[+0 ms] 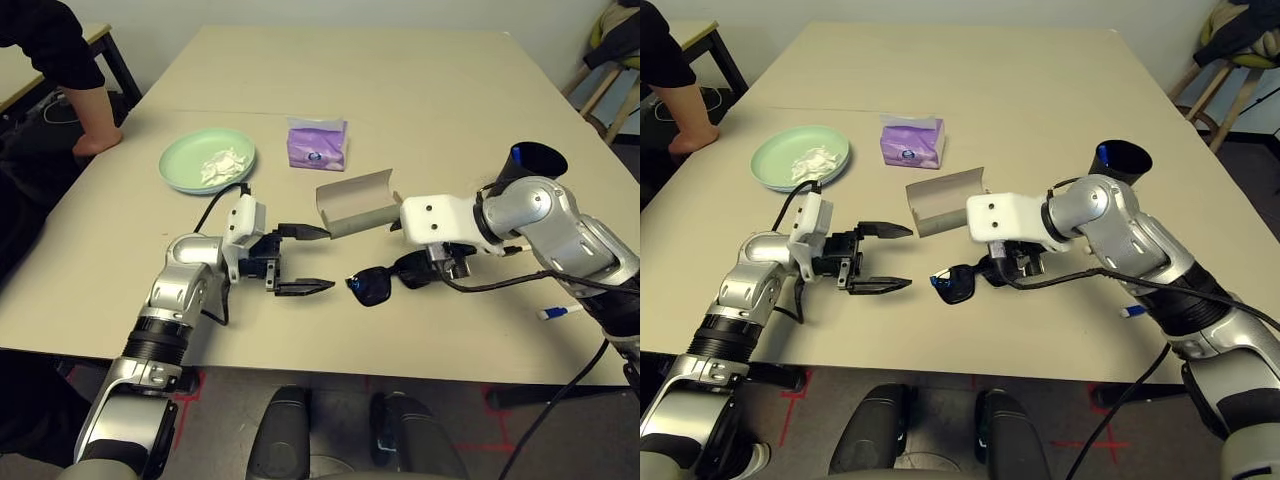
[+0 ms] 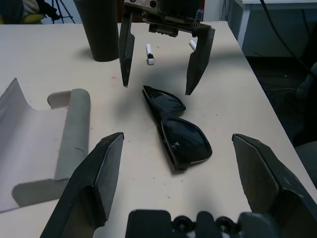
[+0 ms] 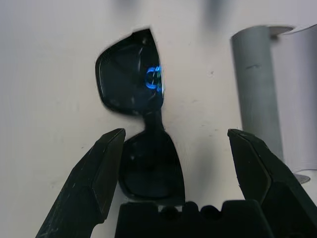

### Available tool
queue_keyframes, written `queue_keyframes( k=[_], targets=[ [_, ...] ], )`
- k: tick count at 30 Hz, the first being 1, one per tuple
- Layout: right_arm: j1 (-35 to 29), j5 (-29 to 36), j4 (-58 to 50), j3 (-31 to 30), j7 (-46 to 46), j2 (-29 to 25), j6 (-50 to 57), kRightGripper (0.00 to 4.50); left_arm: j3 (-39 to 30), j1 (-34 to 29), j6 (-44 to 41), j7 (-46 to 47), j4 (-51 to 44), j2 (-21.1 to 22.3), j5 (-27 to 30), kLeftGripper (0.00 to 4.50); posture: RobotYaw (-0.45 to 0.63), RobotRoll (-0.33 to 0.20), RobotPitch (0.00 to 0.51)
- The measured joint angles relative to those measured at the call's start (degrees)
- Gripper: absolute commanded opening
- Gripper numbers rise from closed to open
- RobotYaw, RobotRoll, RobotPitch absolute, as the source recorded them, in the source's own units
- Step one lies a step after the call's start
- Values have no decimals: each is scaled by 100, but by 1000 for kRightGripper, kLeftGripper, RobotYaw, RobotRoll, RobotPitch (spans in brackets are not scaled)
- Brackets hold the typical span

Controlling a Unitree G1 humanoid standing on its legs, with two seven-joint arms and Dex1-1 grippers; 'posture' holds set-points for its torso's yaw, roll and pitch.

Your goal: Organize and tidy the items on the table.

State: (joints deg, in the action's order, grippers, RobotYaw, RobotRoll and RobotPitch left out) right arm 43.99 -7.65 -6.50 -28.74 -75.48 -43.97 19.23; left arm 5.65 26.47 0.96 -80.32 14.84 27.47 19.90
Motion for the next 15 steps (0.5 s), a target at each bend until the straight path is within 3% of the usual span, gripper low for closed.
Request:
queue_keyframes(
  k=[15],
  targets=[
    [816,-868,93,-619,-714,446,25,4500,13,-25,-5,105,-50,9,-3,4436,286,0,131]
  ],
)
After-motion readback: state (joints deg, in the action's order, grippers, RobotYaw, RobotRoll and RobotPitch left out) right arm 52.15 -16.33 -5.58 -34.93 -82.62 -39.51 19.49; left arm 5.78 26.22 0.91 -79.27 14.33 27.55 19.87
